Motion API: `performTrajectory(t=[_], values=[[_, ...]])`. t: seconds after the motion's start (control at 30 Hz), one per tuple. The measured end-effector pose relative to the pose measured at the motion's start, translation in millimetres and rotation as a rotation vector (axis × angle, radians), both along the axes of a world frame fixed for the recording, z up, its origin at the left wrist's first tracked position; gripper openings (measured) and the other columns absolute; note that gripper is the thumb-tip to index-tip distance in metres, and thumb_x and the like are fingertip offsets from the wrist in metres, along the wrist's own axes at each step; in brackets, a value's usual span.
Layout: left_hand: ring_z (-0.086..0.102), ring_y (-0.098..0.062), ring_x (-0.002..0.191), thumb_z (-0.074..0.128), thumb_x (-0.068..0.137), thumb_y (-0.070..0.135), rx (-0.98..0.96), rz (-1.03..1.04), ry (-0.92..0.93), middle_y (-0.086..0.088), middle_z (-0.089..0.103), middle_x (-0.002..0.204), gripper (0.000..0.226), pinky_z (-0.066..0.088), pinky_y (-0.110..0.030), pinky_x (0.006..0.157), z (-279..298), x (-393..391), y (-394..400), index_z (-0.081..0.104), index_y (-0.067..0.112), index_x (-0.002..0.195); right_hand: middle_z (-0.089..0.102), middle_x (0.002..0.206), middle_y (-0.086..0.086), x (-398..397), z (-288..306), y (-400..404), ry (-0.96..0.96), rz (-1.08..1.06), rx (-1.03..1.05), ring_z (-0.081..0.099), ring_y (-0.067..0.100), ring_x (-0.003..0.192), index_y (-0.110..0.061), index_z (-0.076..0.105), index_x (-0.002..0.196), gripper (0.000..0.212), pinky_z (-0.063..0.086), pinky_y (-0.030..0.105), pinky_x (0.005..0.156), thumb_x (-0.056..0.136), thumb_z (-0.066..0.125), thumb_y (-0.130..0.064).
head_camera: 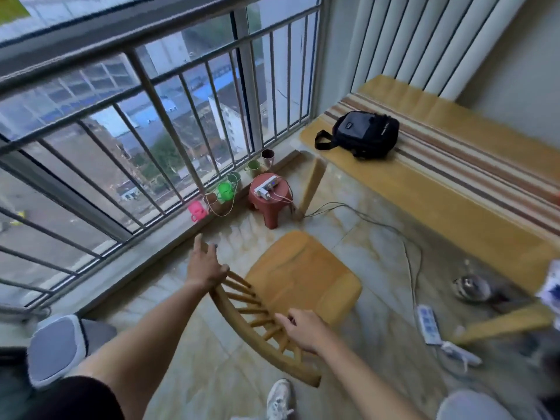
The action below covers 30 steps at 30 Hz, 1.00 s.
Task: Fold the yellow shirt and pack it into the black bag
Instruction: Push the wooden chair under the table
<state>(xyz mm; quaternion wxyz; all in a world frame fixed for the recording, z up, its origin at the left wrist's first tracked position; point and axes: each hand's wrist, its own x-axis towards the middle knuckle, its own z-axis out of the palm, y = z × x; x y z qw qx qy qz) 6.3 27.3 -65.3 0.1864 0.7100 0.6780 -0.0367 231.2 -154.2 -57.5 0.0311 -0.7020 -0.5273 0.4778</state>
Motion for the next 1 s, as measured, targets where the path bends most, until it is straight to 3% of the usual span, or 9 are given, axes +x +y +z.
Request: performTrajectory(t=[0.1, 0.2, 0.33, 0.43, 0.53, 0.73, 0.83, 0.9, 1.0], values=[[0.028, -0.040, 0.138, 0.075, 0.080, 0.032, -0.078, -0.026, -0.047, -0.005, -0.010, 0.162, 0.072, 0.046, -0.047, 0.106, 4, -2, -8, 0.041, 0.023, 0.142, 0.069, 0.109, 0.012, -16, 4, -28, -0.006, -0.016, -0.018, 0.062, 0.033, 0.103, -0.025, 0.065, 0.088, 0.065, 0.049, 0.041, 0.086, 0.085, 0.026, -0.076], [0.032, -0.045, 0.136, 0.075, 0.080, 0.029, -0.125, -0.090, -0.014, -0.008, -0.016, 0.161, 0.082, 0.045, -0.049, 0.108, 7, -9, -8, 0.029, 0.028, 0.148, 0.068, 0.113, 0.011, -32, 7, -56, -0.099, -0.105, 0.049, 0.062, 0.032, 0.104, -0.020, 0.069, 0.104, 0.082, 0.049, 0.040, 0.086, 0.086, 0.015, -0.080], [0.044, -0.047, 0.126, 0.064, 0.086, 0.014, -0.091, -0.106, -0.085, -0.017, 0.010, 0.153, 0.075, 0.044, -0.048, 0.104, 19, -11, 1, 0.022, 0.018, 0.148, 0.066, 0.108, 0.008, -49, 10, -83, -0.394, -0.364, 0.127, 0.063, 0.032, 0.101, -0.018, 0.069, 0.101, 0.067, 0.048, 0.038, 0.078, 0.095, 0.022, -0.064], [0.058, -0.043, 0.099, 0.060, 0.091, 0.014, -0.096, 0.000, -0.137, -0.027, 0.032, 0.139, 0.064, 0.053, -0.046, 0.087, 25, -15, 16, 0.025, 0.016, 0.144, 0.070, 0.100, 0.009, -62, 18, -78, -0.460, -0.523, 0.091, 0.067, 0.031, 0.093, -0.015, 0.070, 0.096, 0.058, 0.043, 0.035, 0.065, 0.097, 0.028, -0.055], [0.062, -0.041, 0.088, 0.062, 0.091, 0.016, -0.202, 0.078, -0.206, -0.027, 0.058, 0.119, 0.052, 0.057, -0.049, 0.080, 21, -21, 34, 0.031, 0.011, 0.133, 0.072, 0.095, 0.009, -64, 18, -71, -0.515, -0.618, 0.123, 0.068, 0.030, 0.088, -0.015, 0.070, 0.090, 0.053, 0.049, 0.035, 0.068, 0.096, 0.030, -0.050], [0.060, -0.039, 0.098, 0.074, 0.084, 0.023, -0.217, 0.005, -0.281, -0.025, 0.060, 0.117, 0.055, 0.052, -0.045, 0.081, 22, -13, 40, 0.038, 0.003, 0.121, 0.073, 0.087, 0.011, -55, 6, -64, -0.605, -0.724, 0.175, 0.068, 0.031, 0.082, -0.011, 0.069, 0.079, 0.063, 0.049, 0.034, 0.064, 0.091, 0.025, -0.056], [0.065, -0.036, 0.088, 0.074, 0.085, 0.027, -0.310, -0.030, -0.408, -0.024, 0.053, 0.121, 0.066, 0.054, -0.034, 0.056, 28, -8, 46, 0.034, 0.005, 0.133, 0.067, 0.083, 0.012, -47, 2, -53, -0.659, -0.856, 0.210, 0.067, 0.033, 0.074, -0.012, 0.067, 0.076, 0.052, 0.047, 0.034, 0.059, 0.091, 0.035, -0.050], [0.069, -0.034, 0.068, 0.072, 0.087, 0.022, -0.394, -0.010, -0.515, -0.023, 0.050, 0.114, 0.060, 0.057, -0.031, 0.044, 33, -12, 48, 0.033, 0.012, 0.132, 0.060, 0.092, 0.016, -57, 2, -47, -0.685, -1.061, 0.215, 0.065, 0.037, 0.077, -0.008, 0.064, 0.088, 0.040, 0.047, 0.035, 0.059, 0.091, 0.049, -0.044], [0.069, -0.035, 0.065, 0.069, 0.087, 0.010, -0.460, 0.019, -0.599, -0.018, 0.050, 0.098, 0.061, 0.061, -0.038, 0.051, 36, -21, 52, 0.029, 0.017, 0.133, 0.055, 0.116, 0.024, -74, 5, -37, -0.503, -1.393, 0.023, 0.062, 0.044, 0.097, -0.004, 0.051, 0.118, 0.053, 0.049, 0.040, 0.070, 0.089, 0.060, -0.048]])
